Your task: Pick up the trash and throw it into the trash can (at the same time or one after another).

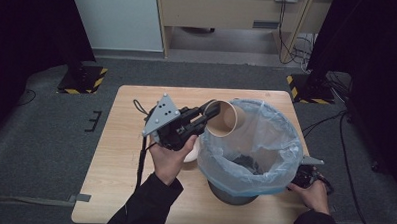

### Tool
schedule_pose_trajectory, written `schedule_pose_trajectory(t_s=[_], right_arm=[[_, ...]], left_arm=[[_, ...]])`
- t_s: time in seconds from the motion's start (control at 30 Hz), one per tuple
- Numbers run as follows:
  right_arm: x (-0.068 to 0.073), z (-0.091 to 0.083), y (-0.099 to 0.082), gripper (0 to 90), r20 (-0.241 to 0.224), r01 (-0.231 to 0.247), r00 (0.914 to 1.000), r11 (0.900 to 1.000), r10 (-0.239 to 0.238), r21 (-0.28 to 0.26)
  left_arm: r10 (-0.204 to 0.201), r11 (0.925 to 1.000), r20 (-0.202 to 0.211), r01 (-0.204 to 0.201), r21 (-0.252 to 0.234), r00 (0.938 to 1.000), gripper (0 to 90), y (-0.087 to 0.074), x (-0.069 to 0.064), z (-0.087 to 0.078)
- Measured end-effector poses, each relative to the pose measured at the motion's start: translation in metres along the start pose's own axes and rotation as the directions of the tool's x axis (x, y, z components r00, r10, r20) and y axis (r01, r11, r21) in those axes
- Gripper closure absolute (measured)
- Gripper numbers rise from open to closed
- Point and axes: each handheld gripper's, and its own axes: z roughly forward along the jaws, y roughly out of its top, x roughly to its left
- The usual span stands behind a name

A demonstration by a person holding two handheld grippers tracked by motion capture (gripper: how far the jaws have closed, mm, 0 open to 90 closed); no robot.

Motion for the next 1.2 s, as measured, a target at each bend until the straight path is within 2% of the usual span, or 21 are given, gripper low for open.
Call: schedule_pose_trajectory(t_s=[0.23,0.27,0.43,0.57,0.7,0.8,0.83,0.87,1.0,1.03,1.07,1.1,1.13,1.2], right_arm=[[0.000,0.000,0.000,3.6,0.000,0.000,1.0000,1.0000,0.000,0.000],[0.000,0.000,0.000,3.5,0.000,0.000,1.0000,1.0000,0.000,0.000],[0.000,0.000,0.000,3.6,0.000,0.001,1.0000,1.0000,-0.001,-0.001],[0.000,0.000,0.000,3.5,0.000,0.001,1.0000,1.0000,-0.001,0.000],[0.000,0.000,0.000,3.5,-0.001,0.002,1.0000,1.0000,-0.002,-0.001],[0.000,0.000,0.000,3.5,-0.001,0.003,1.0000,1.0000,-0.003,-0.001],[0.000,0.000,0.000,3.5,-0.001,0.003,1.0000,1.0000,-0.003,-0.001],[0.000,0.000,0.000,3.5,-0.001,0.001,1.0000,1.0000,-0.001,-0.001],[0.000,0.000,0.000,3.5,-0.001,0.001,1.0000,1.0000,-0.001,-0.001],[0.000,0.000,0.000,3.5,-0.001,0.001,1.0000,1.0000,-0.001,-0.001],[0.000,0.000,0.000,3.5,-0.001,0.003,1.0000,1.0000,-0.003,-0.001],[0.000,0.000,0.000,3.5,-0.001,0.003,1.0000,1.0000,-0.003,-0.001],[0.000,0.000,0.000,3.5,-0.001,0.002,1.0000,1.0000,-0.002,-0.001],[0.000,0.000,0.000,3.5,-0.001,0.001,1.0000,1.0000,-0.001,-0.001]], left_arm=[[-0.006,0.9990,0.030,0.005,0.045,0.9995,81.4,-0.010,-0.005,0.013],[-0.010,0.9982,0.044,0.007,0.059,0.9990,80.8,-0.014,-0.006,0.016],[-0.015,0.9977,0.065,0.010,0.067,0.9978,70.0,-0.020,-0.005,0.019],[-0.006,0.9983,0.054,0.003,0.058,0.9985,64.6,-0.018,-0.002,0.013],[0.016,0.9988,0.002,-0.016,0.046,0.9999,59.4,-0.013,0.010,-0.012],[0.036,0.9977,-0.053,-0.033,0.058,0.9979,55.7,-0.014,0.022,-0.030],[0.036,0.9977,-0.053,-0.033,0.058,0.9979,54.6,-0.014,0.022,-0.030],[0.039,0.9968,-0.090,-0.033,0.074,0.9951,53.6,-0.017,0.032,-0.042],[0.032,0.9940,-0.169,-0.013,0.109,0.9851,50.5,-0.028,0.050,-0.064],[0.032,0.9940,-0.169,-0.013,0.109,0.9851,50.4,-0.028,0.050,-0.064],[0.023,0.9920,-0.200,0.003,0.126,0.9794,50.1,-0.035,0.058,-0.072],[0.023,0.9920,-0.200,0.003,0.126,0.9794,49.6,-0.035,0.058,-0.072],[0.013,0.9902,-0.227,0.019,0.139,0.9739,49.2,-0.041,0.065,-0.076],[0.012,0.9876,-0.247,0.027,0.155,0.9689,48.3,-0.048,0.071,-0.077]])
